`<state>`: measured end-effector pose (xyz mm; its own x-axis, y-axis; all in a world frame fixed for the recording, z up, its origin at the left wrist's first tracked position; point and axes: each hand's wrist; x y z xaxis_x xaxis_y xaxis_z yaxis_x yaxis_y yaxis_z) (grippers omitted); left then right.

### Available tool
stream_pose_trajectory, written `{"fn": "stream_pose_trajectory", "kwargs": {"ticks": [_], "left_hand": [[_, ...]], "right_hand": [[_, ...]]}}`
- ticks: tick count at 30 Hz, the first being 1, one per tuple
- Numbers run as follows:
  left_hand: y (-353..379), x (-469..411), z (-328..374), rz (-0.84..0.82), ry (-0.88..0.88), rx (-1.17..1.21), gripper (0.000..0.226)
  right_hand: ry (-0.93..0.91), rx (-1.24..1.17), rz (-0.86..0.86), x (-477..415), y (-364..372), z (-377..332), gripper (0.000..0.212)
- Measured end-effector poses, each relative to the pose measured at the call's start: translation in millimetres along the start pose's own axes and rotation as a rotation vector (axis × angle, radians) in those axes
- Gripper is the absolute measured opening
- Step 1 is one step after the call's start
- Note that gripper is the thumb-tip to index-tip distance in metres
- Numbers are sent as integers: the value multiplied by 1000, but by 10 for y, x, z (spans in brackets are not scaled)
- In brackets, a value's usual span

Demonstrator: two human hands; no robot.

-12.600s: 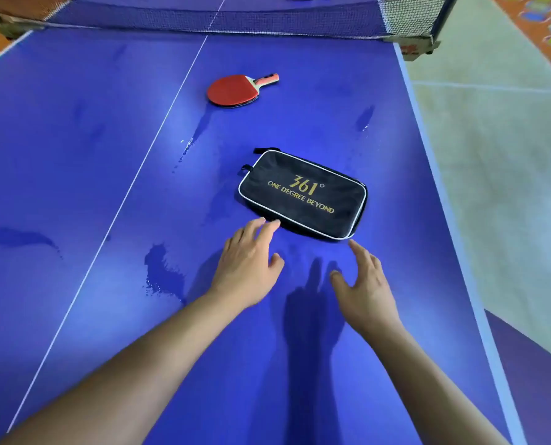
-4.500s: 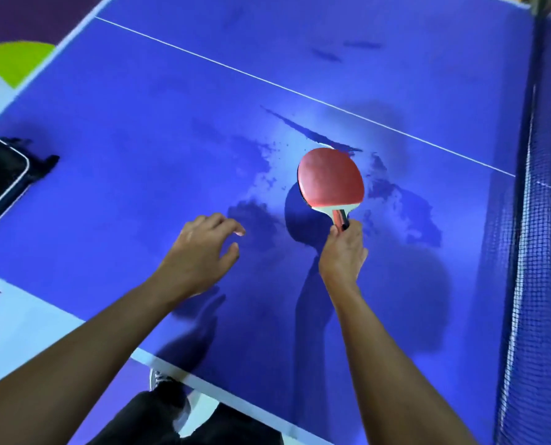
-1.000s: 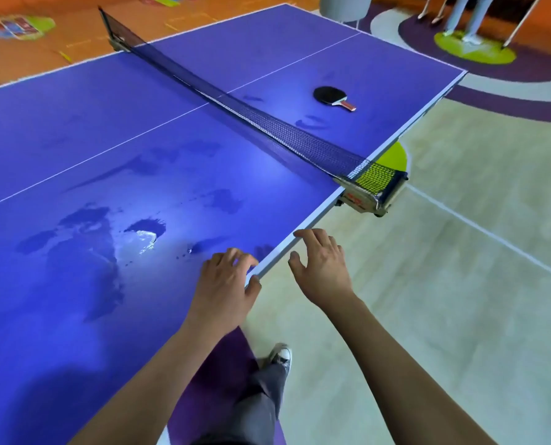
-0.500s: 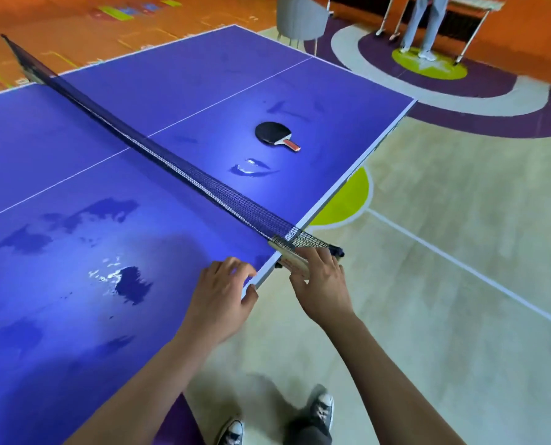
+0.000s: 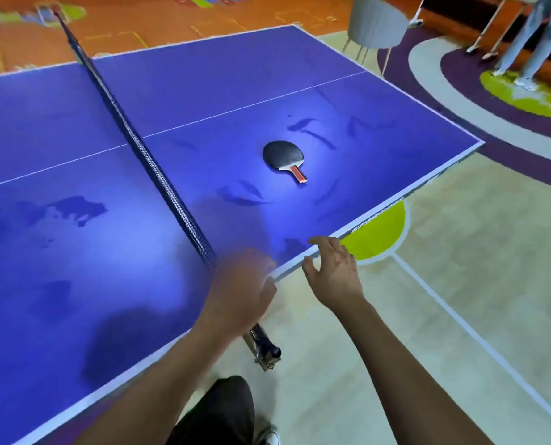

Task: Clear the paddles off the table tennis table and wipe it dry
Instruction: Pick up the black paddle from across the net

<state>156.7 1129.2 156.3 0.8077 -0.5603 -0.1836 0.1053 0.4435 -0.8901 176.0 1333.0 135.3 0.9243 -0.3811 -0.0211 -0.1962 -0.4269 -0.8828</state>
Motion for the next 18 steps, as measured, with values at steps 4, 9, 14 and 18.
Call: {"fn": "stream_pose_trajectory", "kwargs": {"ticks": [4,9,14,18], "left_hand": [[189,-475,-109,7,-90,-36,37],[433,-1029,-359,16,-175,-70,36],[655,-1588,-315,-11,-210,-85,31],[773,-1744,-369,0,-219,-124,36]], "right_hand": [[-50,21,-74,-781,91,175,38],[-48,25,-133,-1660,285,322,38],[-68,37,-224,-2312,428,481,38],[-45,84,-249,-2887,605,581,39]]}}
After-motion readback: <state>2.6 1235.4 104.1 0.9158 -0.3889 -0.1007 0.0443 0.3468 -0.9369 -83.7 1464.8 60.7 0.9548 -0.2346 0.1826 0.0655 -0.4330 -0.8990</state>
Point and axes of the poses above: each hand's wrist, its own x-axis away from the middle knuckle, its own y-axis out of the palm, z = x × y, and after that the axes turned 5 degrees about y, right-handed
